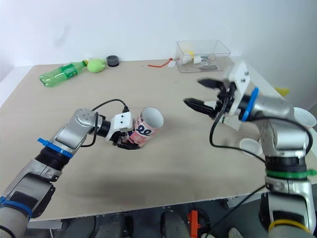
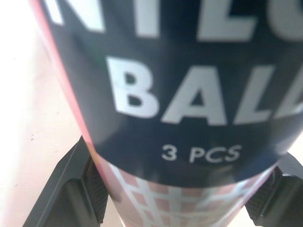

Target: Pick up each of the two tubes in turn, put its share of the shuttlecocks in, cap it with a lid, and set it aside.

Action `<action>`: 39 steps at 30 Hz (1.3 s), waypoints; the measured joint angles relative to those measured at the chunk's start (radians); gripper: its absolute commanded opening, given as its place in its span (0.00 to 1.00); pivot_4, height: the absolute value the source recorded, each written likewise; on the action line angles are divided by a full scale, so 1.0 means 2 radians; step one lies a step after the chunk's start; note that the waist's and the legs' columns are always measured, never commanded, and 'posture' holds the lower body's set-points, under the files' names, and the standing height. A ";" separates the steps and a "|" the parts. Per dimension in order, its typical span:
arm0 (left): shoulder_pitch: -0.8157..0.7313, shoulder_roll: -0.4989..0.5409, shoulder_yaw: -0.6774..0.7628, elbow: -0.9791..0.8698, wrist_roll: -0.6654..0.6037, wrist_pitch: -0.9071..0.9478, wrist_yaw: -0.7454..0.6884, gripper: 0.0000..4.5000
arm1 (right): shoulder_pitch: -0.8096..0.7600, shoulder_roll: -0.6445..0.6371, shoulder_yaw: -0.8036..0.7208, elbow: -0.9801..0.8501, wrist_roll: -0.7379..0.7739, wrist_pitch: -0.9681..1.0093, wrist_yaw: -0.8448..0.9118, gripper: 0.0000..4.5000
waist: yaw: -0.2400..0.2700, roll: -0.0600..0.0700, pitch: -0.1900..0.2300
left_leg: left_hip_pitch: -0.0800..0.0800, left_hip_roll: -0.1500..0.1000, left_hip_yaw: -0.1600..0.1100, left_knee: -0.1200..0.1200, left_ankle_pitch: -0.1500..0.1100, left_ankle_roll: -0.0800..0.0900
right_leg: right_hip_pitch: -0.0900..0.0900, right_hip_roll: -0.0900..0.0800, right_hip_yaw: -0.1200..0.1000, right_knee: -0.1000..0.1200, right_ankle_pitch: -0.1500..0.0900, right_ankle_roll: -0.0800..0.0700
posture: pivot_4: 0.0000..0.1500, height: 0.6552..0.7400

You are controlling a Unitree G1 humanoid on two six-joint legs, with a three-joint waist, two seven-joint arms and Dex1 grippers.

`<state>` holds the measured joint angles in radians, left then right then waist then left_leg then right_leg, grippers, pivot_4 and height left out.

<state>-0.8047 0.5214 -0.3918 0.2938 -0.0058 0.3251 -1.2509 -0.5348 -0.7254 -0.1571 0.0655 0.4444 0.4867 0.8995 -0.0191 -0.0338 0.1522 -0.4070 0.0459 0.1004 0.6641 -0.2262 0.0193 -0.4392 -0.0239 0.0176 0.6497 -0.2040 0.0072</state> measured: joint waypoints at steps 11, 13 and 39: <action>-0.002 -0.005 0.000 0.001 0.004 0.000 0.002 0.69 | 0.033 0.032 -0.009 0.028 -0.037 -0.003 -0.100 0.97 | -0.002 0.002 0.001 | 0.000 -0.001 0.000 0.000 0.000 0.001 | 0.000 0.001 0.001 0.000 0.000 0.003 | 1.00 1.00; -0.002 -0.006 0.000 0.001 0.004 0.001 0.002 0.69 | 0.042 0.021 -0.010 0.028 -0.041 -0.008 -0.098 0.97 | -0.001 0.002 0.001 | 0.000 -0.001 0.000 0.000 0.000 0.001 | 0.000 0.000 0.001 0.000 0.000 0.003 | 1.00 1.00; 0.004 -0.006 0.003 -0.012 0.003 0.016 0.002 0.69 | 0.103 -0.010 -0.075 0.059 -0.053 -0.015 -0.130 0.97 | -0.002 0.002 0.001 | 0.000 -0.001 0.000 -0.001 0.000 0.001 | 0.000 0.000 0.001 -0.001 0.000 0.004 | 1.00 1.00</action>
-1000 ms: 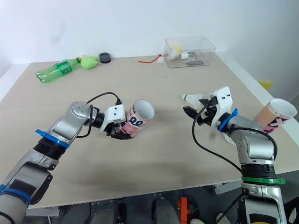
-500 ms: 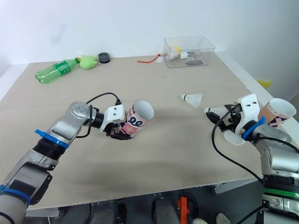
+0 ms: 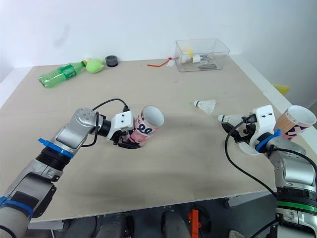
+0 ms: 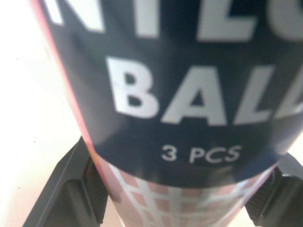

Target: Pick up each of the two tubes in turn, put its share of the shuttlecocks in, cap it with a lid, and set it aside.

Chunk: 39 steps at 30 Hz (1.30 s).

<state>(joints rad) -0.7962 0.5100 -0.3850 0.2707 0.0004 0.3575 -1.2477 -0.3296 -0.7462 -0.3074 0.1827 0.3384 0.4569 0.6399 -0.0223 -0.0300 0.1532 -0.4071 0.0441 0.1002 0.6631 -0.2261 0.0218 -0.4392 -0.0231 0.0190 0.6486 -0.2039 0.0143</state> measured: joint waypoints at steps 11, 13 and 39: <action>0.003 0.001 0.000 -0.008 0.000 0.007 0.001 0.69 | 0.000 0.012 -0.005 0.006 0.012 0.014 -0.009 0.97 | 0.000 0.000 0.000 | 0.000 0.000 0.000 0.000 0.000 0.000 | 0.000 0.000 0.000 0.000 0.000 0.000 | 1.00 1.00; 0.004 0.001 0.000 -0.008 0.000 0.007 0.002 0.69 | 0.000 0.012 -0.005 0.013 0.012 0.013 -0.009 0.97 | 0.000 0.000 0.000 | 0.000 0.000 0.000 0.000 0.000 0.000 | 0.000 0.000 0.000 0.000 0.000 0.000 | 1.00 1.00; 0.009 0.001 0.002 -0.013 0.000 0.006 0.008 0.69 | -0.098 0.038 0.034 0.194 -0.022 -0.069 0.029 0.01 | 0.000 0.000 0.000 | 0.000 0.000 0.000 0.000 0.000 0.000 | 0.000 0.000 0.000 0.000 0.000 0.000 | 1.00 1.00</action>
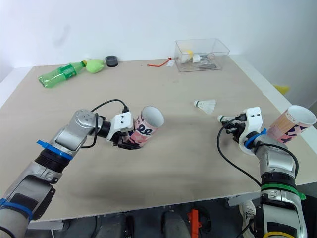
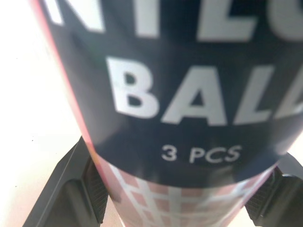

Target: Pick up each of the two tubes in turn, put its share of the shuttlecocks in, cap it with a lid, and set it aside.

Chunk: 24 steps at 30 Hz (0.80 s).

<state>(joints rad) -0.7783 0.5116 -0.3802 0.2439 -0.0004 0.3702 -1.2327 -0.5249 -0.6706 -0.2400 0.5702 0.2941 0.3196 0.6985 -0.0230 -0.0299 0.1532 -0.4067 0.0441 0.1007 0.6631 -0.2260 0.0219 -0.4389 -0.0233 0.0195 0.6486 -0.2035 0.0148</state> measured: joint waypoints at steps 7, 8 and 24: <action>0.000 0.000 0.000 0.000 0.000 -0.001 0.000 0.69 | 0.000 0.000 0.000 0.001 -0.002 -0.008 0.004 0.01 | 0.000 0.000 0.000 | 0.000 0.000 0.000 0.000 0.000 0.000 | 0.000 0.000 0.000 0.000 0.000 0.000 | 1.00 1.00; 0.000 0.000 0.000 0.000 0.000 -0.001 0.000 0.69 | 0.001 0.000 0.000 0.000 -0.002 -0.009 0.008 0.01 | 0.000 0.000 0.000 | 0.000 0.000 0.000 0.000 0.000 0.000 | 0.000 0.000 0.000 0.000 0.000 0.000 | 1.00 1.00; -0.005 0.000 0.003 0.018 0.000 -0.012 -0.010 0.69 | -0.045 -0.102 0.069 -0.230 -0.051 -0.058 0.106 0.01 | 0.000 0.001 0.000 | 0.000 0.000 0.000 0.000 0.000 0.000 | 0.000 0.000 0.000 0.000 0.000 0.000 | 1.00 1.00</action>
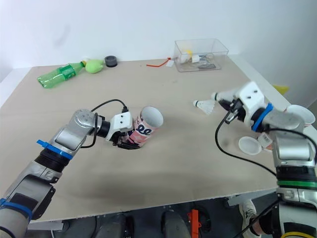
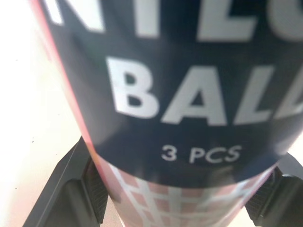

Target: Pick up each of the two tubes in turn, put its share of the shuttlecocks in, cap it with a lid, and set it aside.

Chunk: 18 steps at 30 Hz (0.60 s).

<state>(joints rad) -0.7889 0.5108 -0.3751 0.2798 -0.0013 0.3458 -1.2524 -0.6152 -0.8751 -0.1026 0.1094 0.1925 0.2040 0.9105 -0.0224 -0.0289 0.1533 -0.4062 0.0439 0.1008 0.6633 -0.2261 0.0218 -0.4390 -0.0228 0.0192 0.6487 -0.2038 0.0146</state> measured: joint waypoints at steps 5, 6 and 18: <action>-0.013 -0.012 0.000 0.022 0.000 0.000 -0.007 0.69 | -0.065 -0.008 0.051 -0.095 0.024 -0.031 0.092 0.01 | 0.002 0.000 0.000 | 0.000 0.000 -0.001 0.000 0.000 0.000 | 0.000 0.000 -0.001 0.000 0.000 -0.001 | 1.00 1.00; -0.013 -0.014 0.000 0.023 0.000 -0.001 -0.007 0.69 | -0.069 -0.007 0.059 -0.107 0.029 -0.037 0.106 0.01 | 0.003 0.000 0.000 | -0.001 0.000 -0.001 0.000 0.000 0.000 | 0.000 0.000 -0.002 0.000 0.000 -0.001 | 1.00 1.00; -0.017 -0.016 0.000 0.031 0.001 -0.008 -0.007 0.69 | -0.104 0.021 0.117 -0.101 0.034 -0.096 0.202 0.01 | 0.003 -0.001 0.000 | -0.001 0.000 -0.001 0.002 0.000 0.000 | 0.000 -0.001 -0.001 0.000 -0.001 -0.002 | 1.00 1.00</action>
<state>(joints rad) -0.8220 0.4787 -0.3754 0.3425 -0.0002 0.3300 -1.2668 -0.8241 -0.8339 0.1323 -0.0927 0.2599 0.0123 1.3145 -0.0155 -0.0300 0.1536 -0.4085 0.0443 0.0998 0.6665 -0.2269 0.0227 -0.4390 -0.0238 0.0180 0.6483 -0.2060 0.0112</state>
